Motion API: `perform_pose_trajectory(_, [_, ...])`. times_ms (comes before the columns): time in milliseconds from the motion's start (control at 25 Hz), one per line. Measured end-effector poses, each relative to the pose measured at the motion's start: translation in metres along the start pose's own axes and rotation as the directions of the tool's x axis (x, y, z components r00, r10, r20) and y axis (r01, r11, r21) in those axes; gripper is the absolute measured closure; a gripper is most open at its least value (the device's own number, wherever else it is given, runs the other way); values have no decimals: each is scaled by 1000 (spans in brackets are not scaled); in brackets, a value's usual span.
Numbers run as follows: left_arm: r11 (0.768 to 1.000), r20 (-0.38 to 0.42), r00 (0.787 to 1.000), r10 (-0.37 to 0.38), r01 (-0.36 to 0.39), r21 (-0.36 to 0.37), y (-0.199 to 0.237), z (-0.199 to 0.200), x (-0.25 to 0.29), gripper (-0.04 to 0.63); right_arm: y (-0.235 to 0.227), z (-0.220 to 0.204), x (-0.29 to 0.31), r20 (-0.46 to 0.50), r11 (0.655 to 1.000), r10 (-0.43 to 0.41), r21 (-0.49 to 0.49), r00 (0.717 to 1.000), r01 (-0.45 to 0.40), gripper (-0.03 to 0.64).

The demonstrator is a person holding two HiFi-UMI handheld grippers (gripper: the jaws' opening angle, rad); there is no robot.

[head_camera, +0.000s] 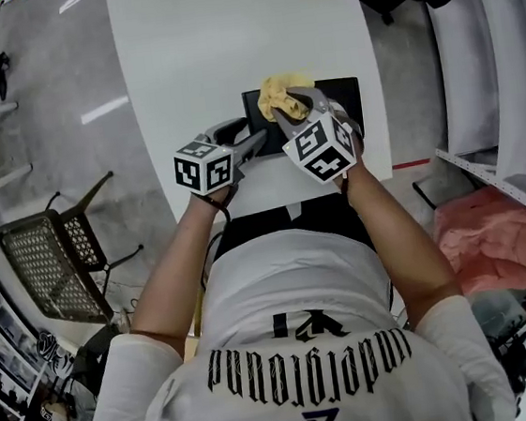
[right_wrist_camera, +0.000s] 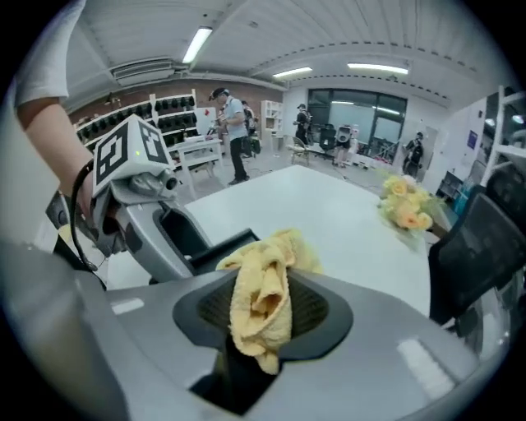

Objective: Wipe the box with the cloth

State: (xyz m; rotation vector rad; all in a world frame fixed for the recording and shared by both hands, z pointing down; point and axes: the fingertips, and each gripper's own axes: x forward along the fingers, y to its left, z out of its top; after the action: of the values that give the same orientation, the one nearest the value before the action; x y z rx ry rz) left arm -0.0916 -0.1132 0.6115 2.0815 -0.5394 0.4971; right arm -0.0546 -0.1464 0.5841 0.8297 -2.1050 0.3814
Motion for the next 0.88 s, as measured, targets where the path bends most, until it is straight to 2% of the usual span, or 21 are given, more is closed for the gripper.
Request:
perform_pose_trajectory(120, [1000,4,1000,-3,3,-7,0,-1,-2,348,27,25,20,2,996,40,-85,999,-40,499])
perform_pose_trajectory(200, [1000,12,1000,2,-2,-11,2,-1,-4,342,31,27,21,11,995,62,-84,998,-61,499])
perform_pose_trajectory(440, [1000,17,1000,23,-23,-9,4,-1,-2,344,33,-6,-1,-15,994,88,-60,996,-88,499])
perform_pose_trajectory(560, [1000,13,1000,16,-15,-22,3,0,-1,344,18,-28,-24,-21,998,60,-21,998,-61,499])
perform_pose_trajectory(760, [1000,15,1000,13,-12,-25,1,1,-2,344,-34,-77,-63,-79,998,-46,47,996,50,499])
perform_pose_trajectory(880, [1000,11,1000,6,-6,-26,1,0,-1,344,-61,-92,-75,-94,992,-102,70,990,109,499])
